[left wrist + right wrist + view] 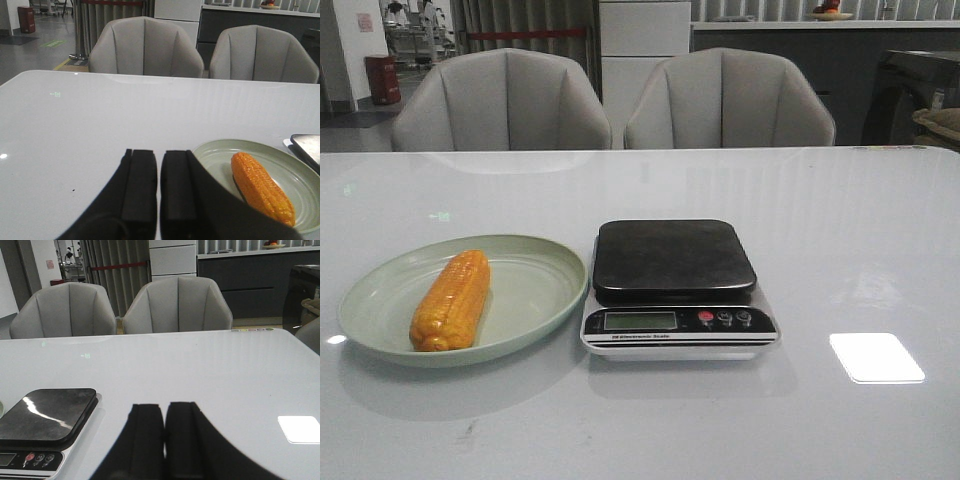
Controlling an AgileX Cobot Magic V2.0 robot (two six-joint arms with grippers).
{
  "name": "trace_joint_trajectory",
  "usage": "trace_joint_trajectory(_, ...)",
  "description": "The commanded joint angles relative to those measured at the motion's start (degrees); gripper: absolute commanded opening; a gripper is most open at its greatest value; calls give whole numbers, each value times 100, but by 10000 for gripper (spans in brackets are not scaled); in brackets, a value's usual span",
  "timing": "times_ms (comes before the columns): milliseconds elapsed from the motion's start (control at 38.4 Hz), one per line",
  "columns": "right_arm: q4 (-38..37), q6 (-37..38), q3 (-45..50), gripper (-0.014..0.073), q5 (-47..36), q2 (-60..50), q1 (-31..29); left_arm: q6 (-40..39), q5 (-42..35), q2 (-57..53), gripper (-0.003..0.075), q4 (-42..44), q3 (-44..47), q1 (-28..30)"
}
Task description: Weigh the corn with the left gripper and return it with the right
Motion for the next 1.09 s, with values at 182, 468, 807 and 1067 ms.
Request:
trace_joint_trajectory(182,-67,-48,59,165,-488,-112,-28,5,-454,-122,144,-17,187,-26)
trace_joint_trajectory(468,-67,-48,59,165,-488,-112,-28,5,-454,-122,144,-17,187,-26)
trace_joint_trajectory(807,-67,-48,59,165,-488,-112,-28,33,-454,-122,144,714,187,-26)
trace_joint_trajectory(1067,-67,-48,59,165,-488,-112,-28,33,-719,-122,144,714,177,-26)
